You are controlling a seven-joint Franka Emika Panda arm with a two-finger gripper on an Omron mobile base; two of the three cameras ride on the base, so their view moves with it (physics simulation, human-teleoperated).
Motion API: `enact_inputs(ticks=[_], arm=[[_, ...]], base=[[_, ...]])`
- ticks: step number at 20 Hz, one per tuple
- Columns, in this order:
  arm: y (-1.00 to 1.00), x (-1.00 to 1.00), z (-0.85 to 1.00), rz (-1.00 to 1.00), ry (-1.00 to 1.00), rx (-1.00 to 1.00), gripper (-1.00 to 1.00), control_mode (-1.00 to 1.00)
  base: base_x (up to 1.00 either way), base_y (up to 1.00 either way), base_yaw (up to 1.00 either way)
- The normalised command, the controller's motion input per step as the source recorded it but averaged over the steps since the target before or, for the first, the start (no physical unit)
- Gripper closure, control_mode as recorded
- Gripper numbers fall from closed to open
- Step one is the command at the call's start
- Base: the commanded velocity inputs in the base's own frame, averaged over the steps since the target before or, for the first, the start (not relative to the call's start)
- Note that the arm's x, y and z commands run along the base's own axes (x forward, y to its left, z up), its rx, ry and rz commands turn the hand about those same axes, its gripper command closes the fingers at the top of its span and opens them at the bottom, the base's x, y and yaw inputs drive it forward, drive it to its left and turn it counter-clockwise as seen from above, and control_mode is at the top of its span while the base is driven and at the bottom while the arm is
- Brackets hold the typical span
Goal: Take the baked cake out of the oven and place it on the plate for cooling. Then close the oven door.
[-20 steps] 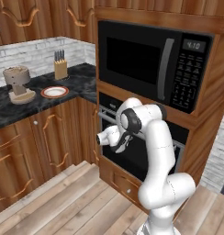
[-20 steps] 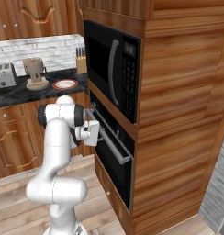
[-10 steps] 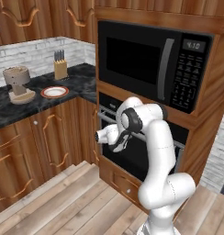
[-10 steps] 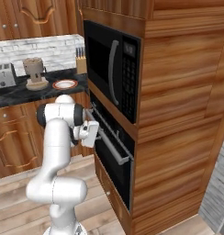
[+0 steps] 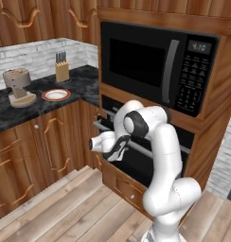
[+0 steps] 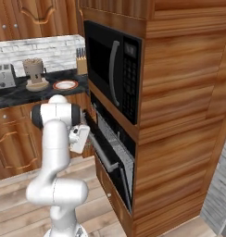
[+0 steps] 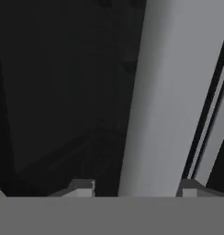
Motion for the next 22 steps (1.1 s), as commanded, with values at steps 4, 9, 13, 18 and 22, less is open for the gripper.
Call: enact_inputs(ticks=[4, 9, 13, 18, 22], arm=[[0.98, -0.68, -1.00, 0.03, 0.11, 0.00, 1.00, -1.00], [0.78, -0.54, -1.00, 0.02, 0.13, 0.00, -1.00, -1.00], [0.61, -0.49, -0.94, 0.01, 0.11, 0.00, -1.00, -1.00], [0.44, -0.69, -0.24, 0.03, 0.01, 0.01, -1.00, -1.00], [0.20, -0.65, 0.69, 0.02, -0.01, 0.13, -1.00, -1.00]], base=[[0.00, 0.00, 0.00], [0.00, 0.00, 0.00], [0.00, 0.00, 0.00], [0.00, 0.00, 0.00], [0.00, 0.00, 0.00]])
